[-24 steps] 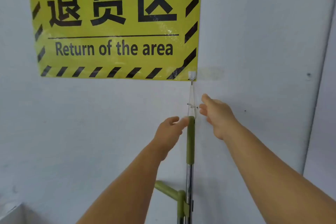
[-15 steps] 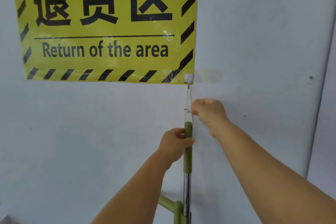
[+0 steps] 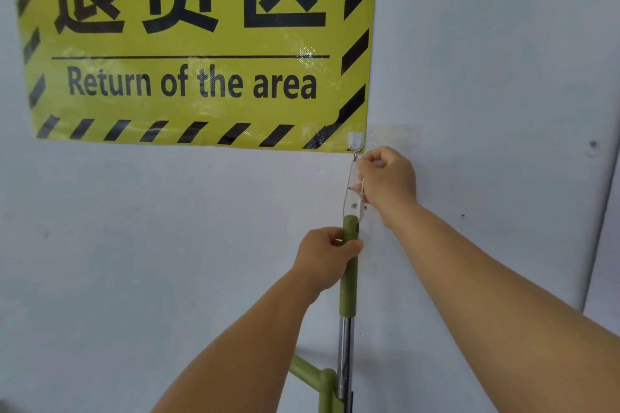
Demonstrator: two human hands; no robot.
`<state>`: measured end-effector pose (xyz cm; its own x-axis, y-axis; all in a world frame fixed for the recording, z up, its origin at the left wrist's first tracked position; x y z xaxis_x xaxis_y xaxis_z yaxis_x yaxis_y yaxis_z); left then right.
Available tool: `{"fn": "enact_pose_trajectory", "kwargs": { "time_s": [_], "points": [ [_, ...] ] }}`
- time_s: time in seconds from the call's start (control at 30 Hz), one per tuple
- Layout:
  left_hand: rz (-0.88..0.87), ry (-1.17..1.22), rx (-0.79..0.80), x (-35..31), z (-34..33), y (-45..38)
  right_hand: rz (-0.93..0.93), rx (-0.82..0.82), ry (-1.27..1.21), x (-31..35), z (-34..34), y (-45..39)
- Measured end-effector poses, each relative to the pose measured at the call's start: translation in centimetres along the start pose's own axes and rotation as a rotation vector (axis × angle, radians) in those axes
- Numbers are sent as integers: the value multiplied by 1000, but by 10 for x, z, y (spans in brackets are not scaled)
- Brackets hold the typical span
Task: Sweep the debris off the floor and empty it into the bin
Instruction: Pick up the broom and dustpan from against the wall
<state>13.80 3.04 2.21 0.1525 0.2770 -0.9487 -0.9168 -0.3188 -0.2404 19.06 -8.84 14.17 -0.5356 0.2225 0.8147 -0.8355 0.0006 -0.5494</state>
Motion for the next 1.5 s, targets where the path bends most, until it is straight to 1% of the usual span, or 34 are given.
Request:
{"fn": "enact_pose_trajectory", "kwargs": {
  "time_s": [0.1, 0.17, 0.33, 0.43, 0.63, 0.77, 0.87, 1.03, 1.17, 1.23, 1.3, 1.37, 1.43, 1.5],
  "points": [
    [-18, -1, 12, -11, 2, 1, 44, -43, 9, 12, 5, 0],
    [-25, 0, 8, -18, 5, 1, 73, -43, 3, 21, 8, -1],
    [-48, 8, -11, -33, 16, 6, 214, 54, -11, 50, 4, 5],
    [-35, 21, -22, -29, 26, 16, 220, 92, -52, 52, 2, 15],
    [-9, 30, -65, -8, 51, 47, 99, 158, -245, 34, -15, 46],
    [6, 5, -91, 7, 69, 73, -20, 201, -331, 18, -34, 72],
    [14, -8, -122, 12, 86, 95, -103, 249, -349, 11, -47, 97],
    [12, -1, -178, 13, 119, 134, -272, 355, -297, -5, -65, 148],
    [3, -5, -260, 11, 153, 174, -409, 513, -233, -28, -87, 211],
    [-3, -11, -308, 9, 170, 198, -457, 631, -201, -37, -101, 251],
    [-7, -24, -345, 5, 182, 217, -491, 758, -236, -44, -115, 287],
    [-2, -38, -379, 2, 194, 237, -475, 920, -266, -40, -129, 327],
    [1, -60, -415, 0, 205, 256, -416, 1074, -243, -31, -141, 368],
    [11, -77, -450, -1, 214, 274, -353, 1170, -215, -19, -150, 404]
  ]
}}
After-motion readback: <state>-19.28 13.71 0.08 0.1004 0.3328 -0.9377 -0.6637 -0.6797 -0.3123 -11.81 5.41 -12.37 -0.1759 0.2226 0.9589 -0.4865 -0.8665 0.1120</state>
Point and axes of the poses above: each hand's wrist, its own y-axis away from the middle knuckle, its own z-axis out of the back of the hand, x = y × z, the point moved 10 cm from there along -y, towards the middle knuckle, and after that the axes turned 4 degrees about y, right-handed, at the moved point
